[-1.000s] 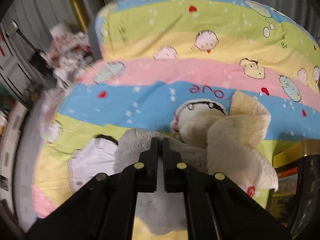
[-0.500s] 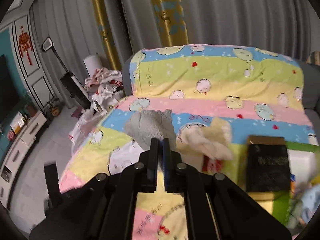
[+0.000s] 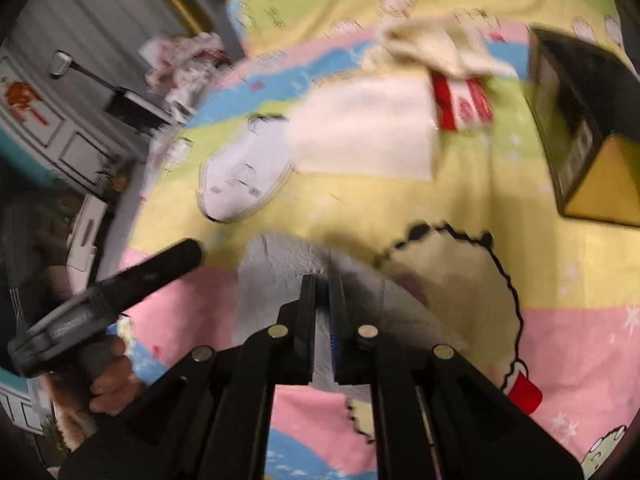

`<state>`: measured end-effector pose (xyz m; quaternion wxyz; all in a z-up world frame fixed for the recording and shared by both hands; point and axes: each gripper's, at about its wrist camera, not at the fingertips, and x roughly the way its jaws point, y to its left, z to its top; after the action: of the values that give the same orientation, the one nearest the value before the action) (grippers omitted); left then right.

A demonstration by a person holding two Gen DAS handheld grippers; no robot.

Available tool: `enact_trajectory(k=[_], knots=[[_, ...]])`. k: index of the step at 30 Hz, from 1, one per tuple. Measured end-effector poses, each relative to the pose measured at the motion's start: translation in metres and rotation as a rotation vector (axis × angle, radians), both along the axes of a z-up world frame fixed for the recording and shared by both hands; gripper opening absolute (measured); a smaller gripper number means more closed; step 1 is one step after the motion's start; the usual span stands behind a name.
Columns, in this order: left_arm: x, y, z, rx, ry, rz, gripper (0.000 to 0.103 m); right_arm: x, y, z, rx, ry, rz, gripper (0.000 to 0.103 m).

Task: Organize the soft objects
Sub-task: 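Close the right gripper firmly on the grey cloth and lift it, then carry the grey cloth into the white box and open the right gripper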

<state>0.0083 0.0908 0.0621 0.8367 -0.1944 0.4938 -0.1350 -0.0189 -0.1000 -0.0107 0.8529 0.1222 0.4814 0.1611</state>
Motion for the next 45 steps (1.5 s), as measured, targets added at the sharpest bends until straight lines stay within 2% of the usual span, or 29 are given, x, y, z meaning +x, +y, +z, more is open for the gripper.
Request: enact_trajectory(k=[3,4,5,7,9,12,16,19,21,23,24,29,32,34,39,45], knots=[[-0.002,-0.015,-0.001,0.009,0.020,-0.061,0.088,-0.006,-0.016,0.000,0.059,0.020,-0.025,0.016],[-0.004,-0.019,-0.001,0.011,0.020,-0.071,0.088,-0.009,-0.021,0.005,0.084,0.005,-0.033,0.029],[-0.006,-0.023,-0.001,0.016,0.024,-0.077,0.088,-0.014,-0.026,0.010,0.099,-0.016,-0.045,0.049],[-0.009,-0.029,-0.002,0.023,0.031,-0.089,0.088,-0.025,-0.035,0.022,0.089,-0.086,-0.077,0.069],[-0.012,-0.039,-0.004,0.037,0.042,-0.125,0.088,-0.029,-0.041,0.029,0.069,-0.124,-0.100,0.070],[-0.016,-0.054,-0.009,0.054,0.061,-0.167,0.088,-0.024,-0.047,0.022,0.106,-0.101,-0.090,0.073],[-0.019,-0.071,-0.023,0.067,0.102,-0.201,0.088,-0.011,-0.044,-0.001,0.141,-0.015,-0.039,0.073],[-0.021,-0.082,-0.024,0.100,0.056,-0.203,0.087,-0.001,-0.037,-0.017,0.185,0.048,-0.007,0.072],[-0.021,-0.085,-0.024,0.102,0.043,-0.201,0.083,0.000,-0.034,-0.021,0.177,0.053,-0.009,0.066],[-0.024,-0.090,-0.023,0.129,0.004,-0.204,0.069,-0.002,-0.031,-0.020,0.142,0.043,-0.002,0.058],[-0.024,-0.093,-0.024,0.118,0.001,-0.222,0.065,-0.003,-0.030,-0.019,0.130,0.038,0.004,0.056],[-0.026,-0.101,-0.023,0.128,-0.056,-0.205,0.058,-0.003,-0.034,-0.021,0.125,0.041,0.003,0.040],[-0.028,-0.107,-0.018,0.121,-0.088,-0.225,0.049,-0.006,-0.035,-0.017,0.151,0.024,0.029,0.034],[-0.032,-0.112,-0.012,0.123,-0.116,-0.241,0.036,-0.008,-0.032,-0.012,0.148,0.000,0.044,0.033],[-0.031,-0.130,0.005,0.113,-0.180,-0.260,0.036,-0.013,-0.048,0.002,0.202,-0.039,0.007,0.034],[-0.036,-0.170,0.048,0.077,-0.315,-0.325,0.036,-0.040,-0.093,0.045,0.214,-0.191,-0.091,0.034]])
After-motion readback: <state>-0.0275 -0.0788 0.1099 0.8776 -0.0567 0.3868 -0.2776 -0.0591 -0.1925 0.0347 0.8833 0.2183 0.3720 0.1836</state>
